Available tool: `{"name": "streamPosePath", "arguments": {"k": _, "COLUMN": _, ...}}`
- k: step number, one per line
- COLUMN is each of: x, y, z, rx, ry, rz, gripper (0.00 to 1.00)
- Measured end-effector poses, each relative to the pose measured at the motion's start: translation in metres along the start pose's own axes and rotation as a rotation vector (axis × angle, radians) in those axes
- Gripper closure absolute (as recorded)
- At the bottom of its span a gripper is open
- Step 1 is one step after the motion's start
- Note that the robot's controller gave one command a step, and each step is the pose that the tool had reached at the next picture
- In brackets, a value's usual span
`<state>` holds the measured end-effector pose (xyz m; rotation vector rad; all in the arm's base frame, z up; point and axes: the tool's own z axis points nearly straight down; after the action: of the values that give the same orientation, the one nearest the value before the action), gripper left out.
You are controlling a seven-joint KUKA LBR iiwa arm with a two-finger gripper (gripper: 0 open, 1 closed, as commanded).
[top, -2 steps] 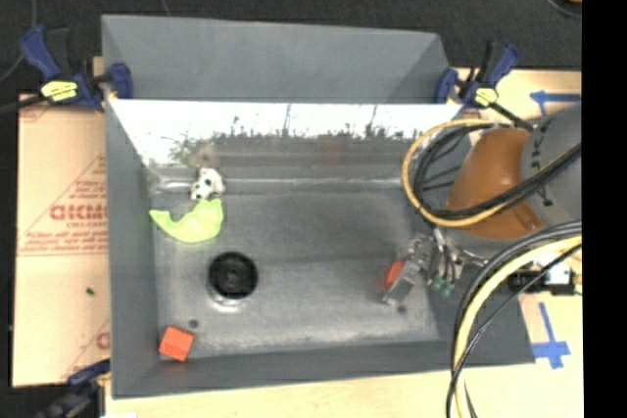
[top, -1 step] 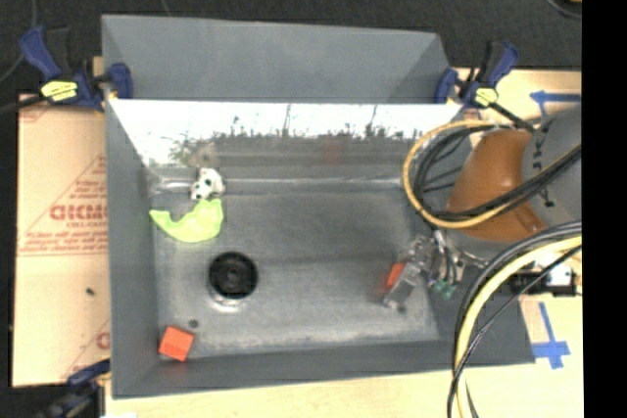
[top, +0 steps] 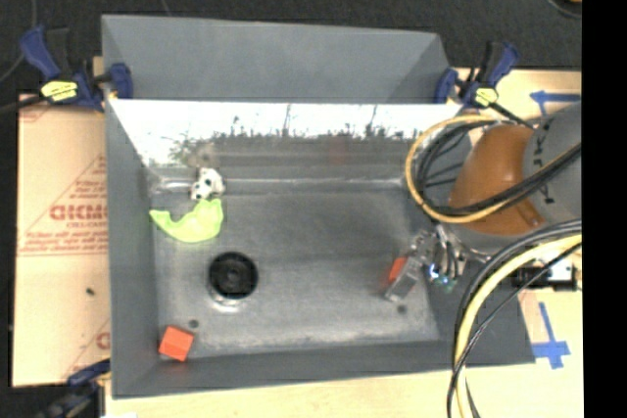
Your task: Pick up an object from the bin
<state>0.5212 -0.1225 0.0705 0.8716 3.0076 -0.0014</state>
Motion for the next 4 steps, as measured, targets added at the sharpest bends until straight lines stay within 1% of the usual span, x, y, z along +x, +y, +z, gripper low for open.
{"name": "streamPosePath", "arguments": {"k": 1, "x": 0.014, "y": -0.004, "z": 0.0, "rx": 0.001, "ry": 0.003, "rz": 0.03, "gripper": 1.0}}
{"name": "streamPosePath", "arguments": {"k": 2, "x": 0.006, "y": -0.001, "z": 0.0, "rx": -0.001, "ry": -0.005, "rz": 0.024, "gripper": 1.0}}
{"name": "streamPosePath", "arguments": {"k": 3, "x": 0.016, "y": -0.005, "z": 0.0, "rx": 0.0, "ry": 0.003, "rz": 0.048, "gripper": 1.0}}
{"name": "streamPosePath", "arguments": {"k": 4, "x": 0.01, "y": 0.009, "z": 0.0, "rx": -0.002, "ry": -0.009, "rz": 0.014, "gripper": 1.0}}
